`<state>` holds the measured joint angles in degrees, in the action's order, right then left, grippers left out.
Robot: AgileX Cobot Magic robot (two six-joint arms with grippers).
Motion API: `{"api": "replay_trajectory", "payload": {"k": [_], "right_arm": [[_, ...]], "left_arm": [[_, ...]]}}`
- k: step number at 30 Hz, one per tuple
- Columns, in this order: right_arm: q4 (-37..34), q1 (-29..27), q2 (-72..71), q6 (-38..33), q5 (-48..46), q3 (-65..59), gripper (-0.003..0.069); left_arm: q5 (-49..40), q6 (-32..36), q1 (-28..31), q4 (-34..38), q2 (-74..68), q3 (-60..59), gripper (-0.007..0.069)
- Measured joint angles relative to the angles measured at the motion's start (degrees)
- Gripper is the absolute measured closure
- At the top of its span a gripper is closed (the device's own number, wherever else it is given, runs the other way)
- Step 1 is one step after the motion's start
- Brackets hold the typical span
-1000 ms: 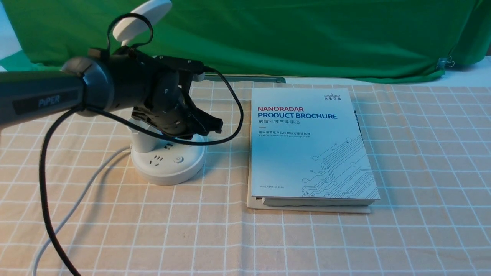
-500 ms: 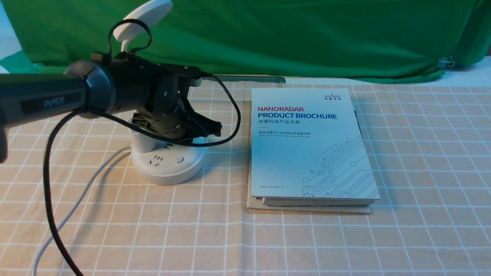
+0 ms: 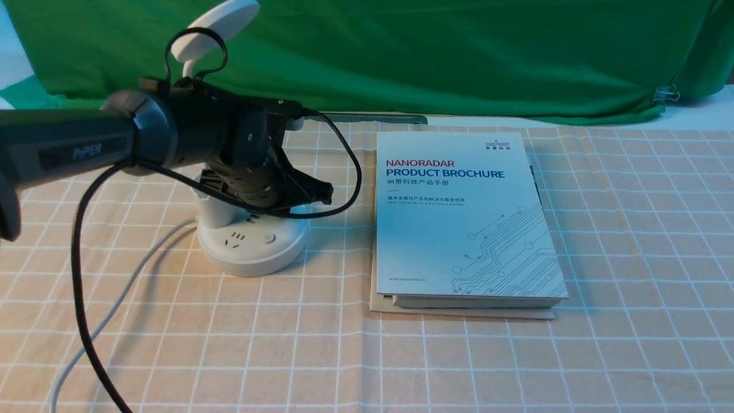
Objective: Turn on the table lamp on the light coffee tablecloth with your hand.
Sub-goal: 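Press the power button on the lamp base to turn the lamp on with the left gripper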
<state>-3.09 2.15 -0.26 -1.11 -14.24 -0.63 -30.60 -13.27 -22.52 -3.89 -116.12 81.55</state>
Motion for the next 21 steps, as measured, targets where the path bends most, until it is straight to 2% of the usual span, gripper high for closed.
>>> {"api": "replay_trajectory", "payload": {"k": [4,7,14,17,18,19,21], "right_arm": [[0.0,0.0,0.0,0.0,0.0,0.0,0.0418],[0.0,0.0,0.0,0.0,0.0,0.0,0.0418],[0.0,0.0,0.0,0.0,0.1,0.0,0.0418],[0.0,0.0,0.0,0.0,0.1,0.0,0.0418],[0.0,0.0,0.0,0.0,0.1,0.0,0.0418],[0.0,0.0,0.0,0.0,0.0,0.0,0.0418],[0.0,0.0,0.0,0.0,0.0,0.0,0.0418]], "left_arm": [[-0.7,0.5,0.0,2.0,1.3,-0.5,0.0624],[-3.1,4.0,-0.6,7.3,3.9,-1.0,0.0624],[-11.7,21.6,-4.3,27.9,15.5,-8.0,0.0624],[-11.3,31.8,-6.1,39.1,23.7,-15.1,0.0624],[-11.1,32.5,-6.1,39.8,24.4,-15.5,0.0624],[-9.1,39.5,-7.3,46.5,30.5,-19.3,0.0624],[-6.1,46.2,-8.2,51.9,36.7,-22.6,0.0624]]}}
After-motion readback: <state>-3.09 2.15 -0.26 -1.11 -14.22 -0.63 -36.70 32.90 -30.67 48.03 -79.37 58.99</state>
